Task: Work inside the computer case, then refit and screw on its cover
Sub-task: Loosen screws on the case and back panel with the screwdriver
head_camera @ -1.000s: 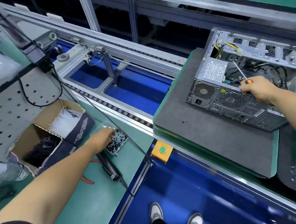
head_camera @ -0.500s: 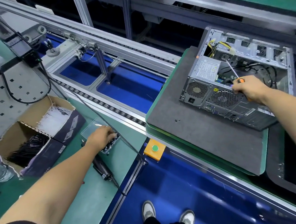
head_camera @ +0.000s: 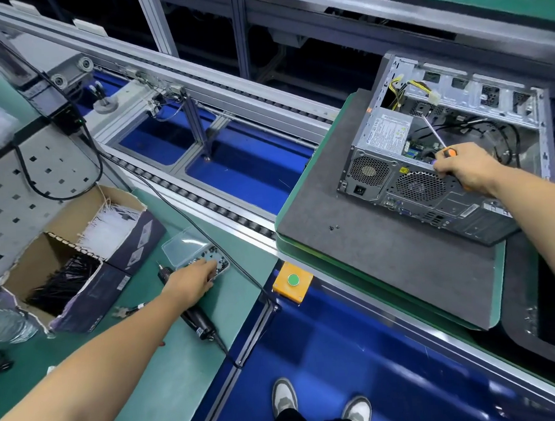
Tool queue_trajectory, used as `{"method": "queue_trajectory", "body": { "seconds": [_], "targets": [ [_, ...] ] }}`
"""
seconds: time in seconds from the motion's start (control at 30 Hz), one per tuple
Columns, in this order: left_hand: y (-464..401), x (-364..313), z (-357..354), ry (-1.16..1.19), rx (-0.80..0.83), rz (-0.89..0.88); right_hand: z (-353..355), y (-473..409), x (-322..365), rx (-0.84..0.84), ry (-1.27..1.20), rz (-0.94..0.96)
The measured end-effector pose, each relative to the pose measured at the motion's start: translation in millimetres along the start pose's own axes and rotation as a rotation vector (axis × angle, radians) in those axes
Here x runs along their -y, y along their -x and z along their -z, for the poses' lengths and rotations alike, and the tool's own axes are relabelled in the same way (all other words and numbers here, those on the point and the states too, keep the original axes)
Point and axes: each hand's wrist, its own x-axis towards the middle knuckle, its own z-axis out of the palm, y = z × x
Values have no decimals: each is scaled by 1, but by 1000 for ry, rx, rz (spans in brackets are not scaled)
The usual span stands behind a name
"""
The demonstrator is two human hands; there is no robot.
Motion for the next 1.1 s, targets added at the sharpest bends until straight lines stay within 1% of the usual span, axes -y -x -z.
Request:
{"method": "queue_trajectory", "body": {
  "seconds": [0.17,0.3,0.57,0.77,0.97,1.1],
  "targets": [
    [4,-5,4,-116,79,-118,0,8,8,3,9,28],
    [6,-11,3,-183,100,-196,1,11,10,3,37,35],
    [3,-20,-2,-238,132,-302,3,13,9,-4,45,31],
    [-7,-37,-2,-213,144,-279,5,21,14,13,76,58],
    [-14,-53,8,-148,211,-247,4,24,14,26,83,110],
    [-11,-53,11,-98,210,-178,4,24,13,10,154,100]
  ]
}}
